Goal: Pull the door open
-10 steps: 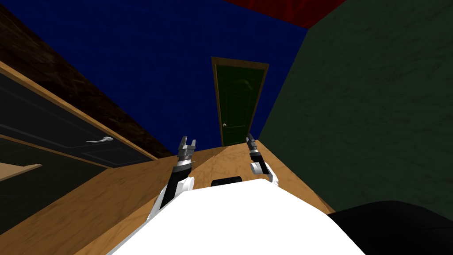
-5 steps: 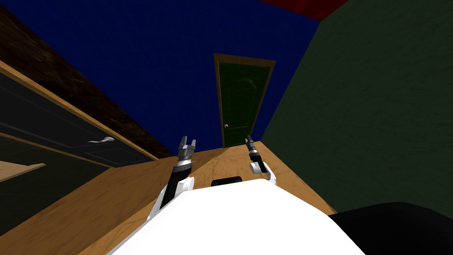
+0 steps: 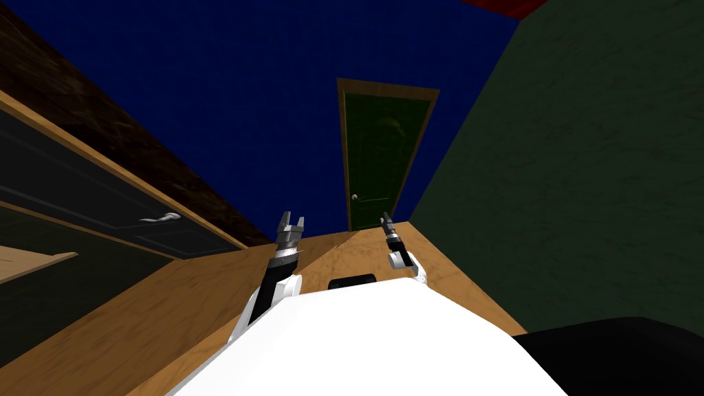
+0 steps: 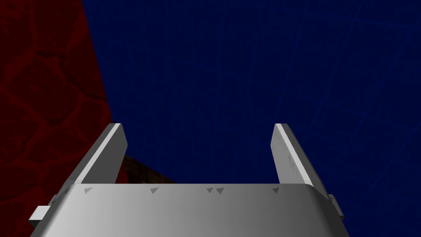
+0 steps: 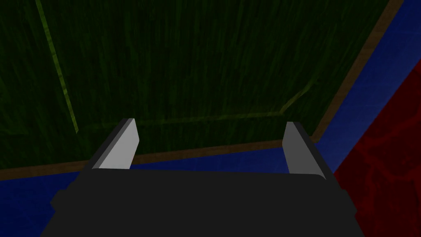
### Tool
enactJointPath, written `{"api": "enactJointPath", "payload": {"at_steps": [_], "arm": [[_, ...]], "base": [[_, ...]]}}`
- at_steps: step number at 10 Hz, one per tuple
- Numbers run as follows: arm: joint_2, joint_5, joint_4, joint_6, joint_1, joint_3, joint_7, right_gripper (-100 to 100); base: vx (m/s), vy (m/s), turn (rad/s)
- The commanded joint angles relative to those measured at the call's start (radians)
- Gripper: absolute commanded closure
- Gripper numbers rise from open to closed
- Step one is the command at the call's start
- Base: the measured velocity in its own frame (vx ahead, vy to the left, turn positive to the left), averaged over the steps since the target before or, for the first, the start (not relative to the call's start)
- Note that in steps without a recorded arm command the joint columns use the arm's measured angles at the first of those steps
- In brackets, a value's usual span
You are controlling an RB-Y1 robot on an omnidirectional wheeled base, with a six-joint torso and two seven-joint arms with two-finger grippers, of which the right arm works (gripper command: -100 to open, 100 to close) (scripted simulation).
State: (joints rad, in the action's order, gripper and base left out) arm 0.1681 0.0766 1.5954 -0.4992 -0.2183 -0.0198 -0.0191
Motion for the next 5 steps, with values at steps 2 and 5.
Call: {"api": "enactJointPath", "payload": {"at_steps": [2, 5], "arm": [[0.011, 0.006, -0.066, -0.011, 0.025, -0.002, 0.009, -100], [0.026, 0.013, -0.143, -0.026, 0.054, -0.004, 0.02, -100]], "base": [[0.101, 0.035, 0.042], [0.109, 0.04, 0.041]]}}
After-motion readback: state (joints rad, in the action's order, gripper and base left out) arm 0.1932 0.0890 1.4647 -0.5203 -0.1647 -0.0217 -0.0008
